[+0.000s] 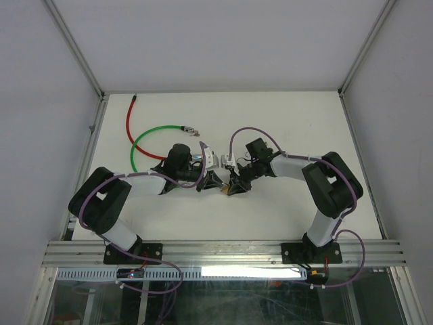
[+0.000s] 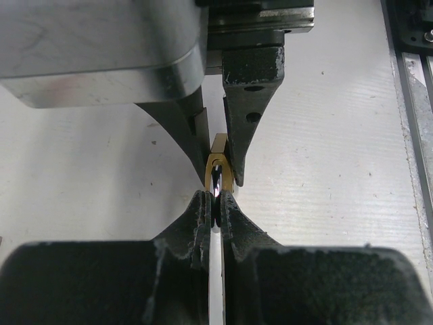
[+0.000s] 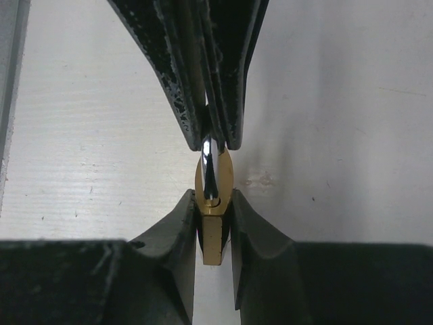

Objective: Lock with the key
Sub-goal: Lock the lock.

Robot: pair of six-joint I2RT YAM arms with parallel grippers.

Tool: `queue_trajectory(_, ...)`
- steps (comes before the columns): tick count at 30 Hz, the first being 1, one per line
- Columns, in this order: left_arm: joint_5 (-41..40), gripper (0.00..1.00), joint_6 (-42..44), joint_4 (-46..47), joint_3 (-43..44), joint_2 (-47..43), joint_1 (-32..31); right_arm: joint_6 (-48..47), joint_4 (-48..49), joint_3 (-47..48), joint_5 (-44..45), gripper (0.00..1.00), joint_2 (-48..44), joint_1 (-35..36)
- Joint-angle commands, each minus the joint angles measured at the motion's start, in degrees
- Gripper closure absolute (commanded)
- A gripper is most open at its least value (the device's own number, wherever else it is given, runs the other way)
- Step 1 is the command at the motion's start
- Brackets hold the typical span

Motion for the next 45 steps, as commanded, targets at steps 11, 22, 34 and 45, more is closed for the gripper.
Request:
queue_trajectory(11, 5.9, 1.0, -3.3, -5.4, -2.0, 3.1, -4.4, 1.3, 9.7, 1.6, 2.2, 1.0, 3.0, 4.3)
queue_trajectory(22, 8.3, 1.0, 1.5, -9.5, 0.3, 4.4, -3.5, 2.1, 7.9, 3.2, 3.1, 1.0, 4.2, 5.6)
queue_trajectory(34, 6.3, 1.0, 3.6, -13.0, 3.3, 5.4, -5.6, 3.8, 12.6, 0.3, 3.6, 1.0, 1.9, 5.5)
queue_trajectory(45, -2.3, 1.0, -1.4, 10.2, -6.6, 4.3, -9.9, 1.8, 12.4, -0.9, 2.8, 1.0, 2.8, 5.6)
